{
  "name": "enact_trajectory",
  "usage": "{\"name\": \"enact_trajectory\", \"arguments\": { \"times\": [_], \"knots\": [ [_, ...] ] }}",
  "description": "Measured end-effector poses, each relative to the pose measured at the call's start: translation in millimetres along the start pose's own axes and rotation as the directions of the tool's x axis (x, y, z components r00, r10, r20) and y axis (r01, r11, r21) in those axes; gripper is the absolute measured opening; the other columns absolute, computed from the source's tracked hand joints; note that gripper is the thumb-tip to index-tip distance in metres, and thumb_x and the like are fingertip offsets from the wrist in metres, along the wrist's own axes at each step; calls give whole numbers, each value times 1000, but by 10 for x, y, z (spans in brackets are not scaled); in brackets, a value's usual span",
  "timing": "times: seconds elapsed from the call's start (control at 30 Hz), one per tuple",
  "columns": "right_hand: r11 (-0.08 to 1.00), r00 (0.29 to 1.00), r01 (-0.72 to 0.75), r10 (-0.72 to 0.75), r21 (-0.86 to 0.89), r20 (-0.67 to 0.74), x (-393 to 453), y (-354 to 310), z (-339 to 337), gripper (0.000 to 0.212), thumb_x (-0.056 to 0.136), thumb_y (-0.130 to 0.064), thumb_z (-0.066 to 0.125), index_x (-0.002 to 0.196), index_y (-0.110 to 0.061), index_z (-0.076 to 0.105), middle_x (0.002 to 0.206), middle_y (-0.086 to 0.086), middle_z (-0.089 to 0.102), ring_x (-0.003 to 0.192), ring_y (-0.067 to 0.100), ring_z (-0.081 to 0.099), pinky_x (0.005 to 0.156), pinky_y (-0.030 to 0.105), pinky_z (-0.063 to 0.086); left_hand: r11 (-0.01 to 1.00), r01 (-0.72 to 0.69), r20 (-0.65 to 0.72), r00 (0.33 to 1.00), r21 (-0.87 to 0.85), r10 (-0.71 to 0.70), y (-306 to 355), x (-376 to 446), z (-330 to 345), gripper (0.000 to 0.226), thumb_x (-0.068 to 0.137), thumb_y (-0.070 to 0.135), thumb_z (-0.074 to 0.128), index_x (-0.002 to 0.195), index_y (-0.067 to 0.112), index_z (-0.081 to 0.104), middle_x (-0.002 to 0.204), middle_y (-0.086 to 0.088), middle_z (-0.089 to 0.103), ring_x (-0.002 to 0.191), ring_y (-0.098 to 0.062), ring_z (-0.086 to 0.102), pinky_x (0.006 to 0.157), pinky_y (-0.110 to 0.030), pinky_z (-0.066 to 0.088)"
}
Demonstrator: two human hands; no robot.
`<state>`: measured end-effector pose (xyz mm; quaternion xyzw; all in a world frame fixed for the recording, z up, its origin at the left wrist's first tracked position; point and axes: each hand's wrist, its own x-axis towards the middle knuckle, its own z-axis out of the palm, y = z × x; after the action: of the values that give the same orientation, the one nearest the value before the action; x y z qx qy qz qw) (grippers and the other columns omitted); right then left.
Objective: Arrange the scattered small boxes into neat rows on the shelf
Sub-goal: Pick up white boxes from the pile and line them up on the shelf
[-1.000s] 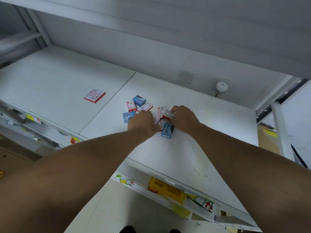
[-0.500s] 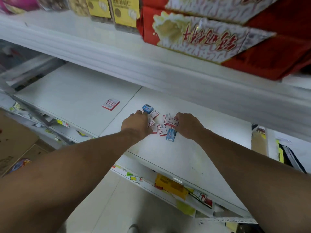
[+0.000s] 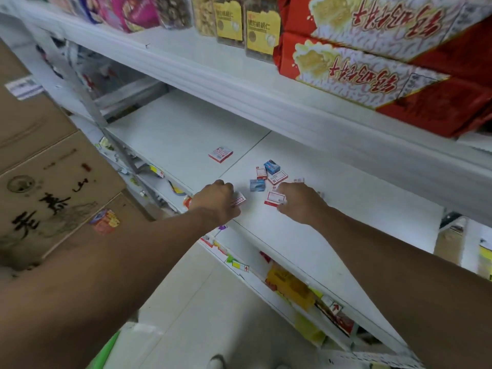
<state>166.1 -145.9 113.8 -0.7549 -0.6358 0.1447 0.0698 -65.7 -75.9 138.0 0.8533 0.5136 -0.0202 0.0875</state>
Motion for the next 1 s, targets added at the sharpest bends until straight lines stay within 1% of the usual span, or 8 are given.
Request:
{"name": "enact_trajectory", "arguments": {
  "times": [0.1, 0.23, 0.27, 0.4, 0.47, 0.63, 0.8, 1.0],
  "knots": [
    [1000, 1000, 25, -25, -3, 16, 7, -221, 52, 30, 97, -33, 68, 125, -22, 64, 121, 2, 73, 103, 22, 70, 77, 31, 56, 999, 37, 5, 999, -10, -37, -255, -144, -24, 53, 87, 46, 72, 132, 18, 65, 118, -6, 62, 108, -30, 65, 84, -42, 59],
    [999, 998, 48, -47, -21, 38, 34, -590, 129, 38, 99, -34, 68, 135, -23, 60, 128, 1, 71, 102, 19, 72, 60, 22, 47, 998, 53, 5, 999, -37, -53, -649, -285, -46, 51, 89, 45, 72, 131, 17, 65, 118, -7, 62, 106, -30, 65, 83, -43, 59],
    [999, 998, 47, -46, -18, 48, 38, -694, 152, 40, 99, -34, 68, 137, -23, 59, 130, 1, 71, 102, 18, 73, 59, 20, 46, 997, 62, 7, 998, -40, -62, -752, -322, -51, 50, 89, 46, 72, 129, 17, 66, 118, -6, 61, 106, -30, 65, 84, -43, 59],
    [1000, 997, 30, -30, -3, 64, 82, -1132, 296, 37, 98, -33, 68, 133, -24, 60, 124, 0, 71, 93, 18, 73, 69, 23, 58, 997, 61, 13, 998, -51, -60, -1220, -465, -67, 37, 88, 44, 71, 115, 20, 65, 114, -4, 61, 98, -27, 60, 74, -38, 54],
    [999, 996, 39, -37, -25, 76, 102, -1372, 387, 35, 97, -31, 68, 131, -24, 61, 121, 0, 71, 93, 17, 72, 72, 26, 60, 997, 54, 22, 998, -55, -53, -1482, -535, -54, 34, 88, 42, 72, 111, 19, 64, 112, -2, 60, 92, -26, 57, 73, -38, 53],
    [999, 997, 34, -33, -17, 63, 145, -1871, 650, 26, 95, -34, 71, 119, -25, 64, 110, -2, 75, 83, 16, 70, 73, 32, 62, 998, 40, 40, 998, -40, -39, -2034, -639, -37, 39, 86, 46, 72, 116, 22, 66, 114, -3, 62, 100, -31, 65, 81, -43, 60],
    [999, 997, 41, -41, 2, 73, 270, -2070, 794, 33, 94, -37, 74, 123, -24, 65, 114, -1, 73, 95, 19, 70, 82, 33, 59, 998, 45, 50, 998, -44, -43, -2356, -574, -21, 43, 86, 50, 72, 120, 24, 65, 114, -1, 59, 102, -29, 64, 84, -46, 61],
    [998, 996, 55, -55, -2, 72, 599, -2027, 794, 28, 92, -33, 72, 116, -22, 64, 114, 1, 74, 92, 20, 71, 77, 31, 61, 999, 18, 50, 999, -46, -15, -2370, -261, -39, 40, 89, 47, 70, 123, 26, 65, 117, 0, 61, 105, -28, 64, 85, -44, 61]
  ]
}}
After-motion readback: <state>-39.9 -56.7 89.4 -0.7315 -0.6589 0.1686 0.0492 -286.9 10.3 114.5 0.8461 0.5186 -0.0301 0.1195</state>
